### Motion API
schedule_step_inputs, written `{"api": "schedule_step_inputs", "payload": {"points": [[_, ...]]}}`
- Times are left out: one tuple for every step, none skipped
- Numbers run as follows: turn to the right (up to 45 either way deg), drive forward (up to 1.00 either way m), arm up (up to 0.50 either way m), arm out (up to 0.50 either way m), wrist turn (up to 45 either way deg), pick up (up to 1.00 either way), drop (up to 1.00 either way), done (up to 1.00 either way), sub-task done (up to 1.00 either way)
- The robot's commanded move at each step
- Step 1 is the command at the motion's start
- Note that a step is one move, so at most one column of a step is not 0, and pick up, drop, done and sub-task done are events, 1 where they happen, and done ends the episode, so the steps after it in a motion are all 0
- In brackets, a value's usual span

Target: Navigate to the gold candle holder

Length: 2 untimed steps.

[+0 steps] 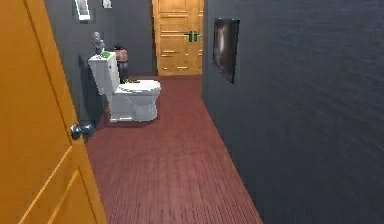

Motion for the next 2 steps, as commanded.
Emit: {"api": "schedule_step_inputs", "payload": {"points": [[3.0, 0.00, 0.00, 0.00, 0.0, 0.00, 0.00, 0.00, 0.00], [0.0, 0.75, 0.00, 0.00, 0.0, 0.00, 0.00, 0.00, 0.00]]}}
